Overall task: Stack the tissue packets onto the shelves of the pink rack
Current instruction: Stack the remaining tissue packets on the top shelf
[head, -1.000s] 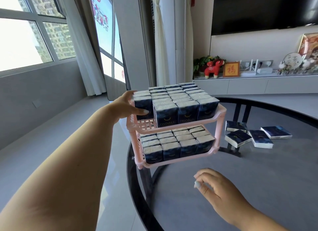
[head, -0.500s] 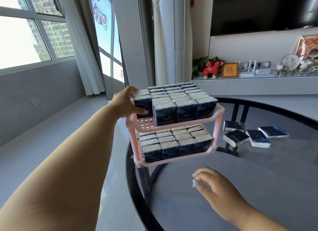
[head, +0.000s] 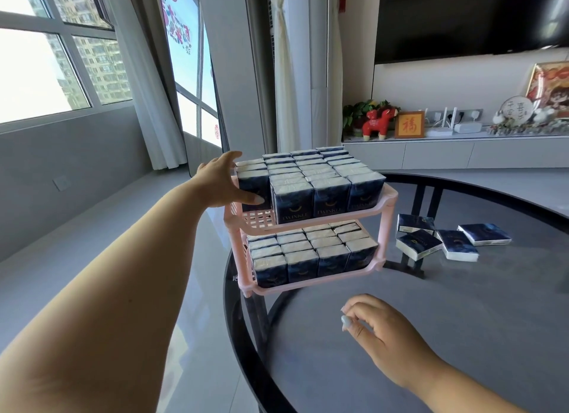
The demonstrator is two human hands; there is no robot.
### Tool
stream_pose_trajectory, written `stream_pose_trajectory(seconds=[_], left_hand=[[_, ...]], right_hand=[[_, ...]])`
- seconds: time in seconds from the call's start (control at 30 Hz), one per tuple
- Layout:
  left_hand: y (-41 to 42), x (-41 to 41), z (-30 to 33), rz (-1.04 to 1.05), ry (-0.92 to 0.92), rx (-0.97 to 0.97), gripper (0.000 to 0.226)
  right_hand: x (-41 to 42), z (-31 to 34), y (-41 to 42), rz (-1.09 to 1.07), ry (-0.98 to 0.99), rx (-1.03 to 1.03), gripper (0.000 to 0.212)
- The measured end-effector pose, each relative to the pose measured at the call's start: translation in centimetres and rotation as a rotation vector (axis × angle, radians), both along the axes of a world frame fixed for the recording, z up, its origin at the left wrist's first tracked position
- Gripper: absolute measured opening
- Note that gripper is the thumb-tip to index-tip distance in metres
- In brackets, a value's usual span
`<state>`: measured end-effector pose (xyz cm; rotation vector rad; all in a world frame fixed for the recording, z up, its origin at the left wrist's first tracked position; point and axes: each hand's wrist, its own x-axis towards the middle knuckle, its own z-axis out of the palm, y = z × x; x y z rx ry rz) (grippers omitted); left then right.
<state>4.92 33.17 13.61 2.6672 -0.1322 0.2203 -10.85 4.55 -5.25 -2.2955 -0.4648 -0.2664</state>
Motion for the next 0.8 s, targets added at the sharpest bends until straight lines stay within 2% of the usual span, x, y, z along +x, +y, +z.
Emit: stream_pose_trajectory(seconds=[0.1, 0.17, 0.33, 0.43, 0.53, 0.63, 0.73, 0.8], left_hand=[[-0.2, -1.6, 1.1, 0.004, -0.023, -0.126, 0.123], [-0.8, -3.2, 2.2, 0.016, -0.11, -0.232, 0.12], [-4.8, -7.9, 4.2, -0.018, -0.418, -0.399, 0.067], [-8.5, -10.9, 4.4, -0.082, -0.513, -0.431, 0.045], [-12.4, -13.4, 3.6, -0.194, -0.483, -0.447, 0.028], [-16.2, -15.2, 1.6, -0.311, -0.396, -0.45, 0.013], [-19.6, -15.6, -1.9, -0.391, -0.308, -0.396, 0.011], [-21.6, -15.3, -4.8, -0.42, -0.219, -0.357, 0.019]], right_hand=[[0.0, 0.0, 0.0, -0.003, 0.007, -0.017, 0.051], [0.0, 0.1, -0.1, 0.004, 0.005, -0.017, 0.05], [-0.2, 0.4, -0.3, 0.0, 0.036, 0.031, 0.048], [-0.3, 0.8, -0.5, -0.019, 0.129, 0.112, 0.041], [-0.4, 2.0, -1.1, -0.056, 0.264, 0.19, 0.032], [-0.6, 3.2, -2.9, -0.1, 0.288, 0.186, 0.031], [-0.3, 3.8, -6.5, -0.2, 0.244, 0.179, 0.028], [0.5, 3.8, -9.5, -0.305, 0.208, 0.188, 0.03]])
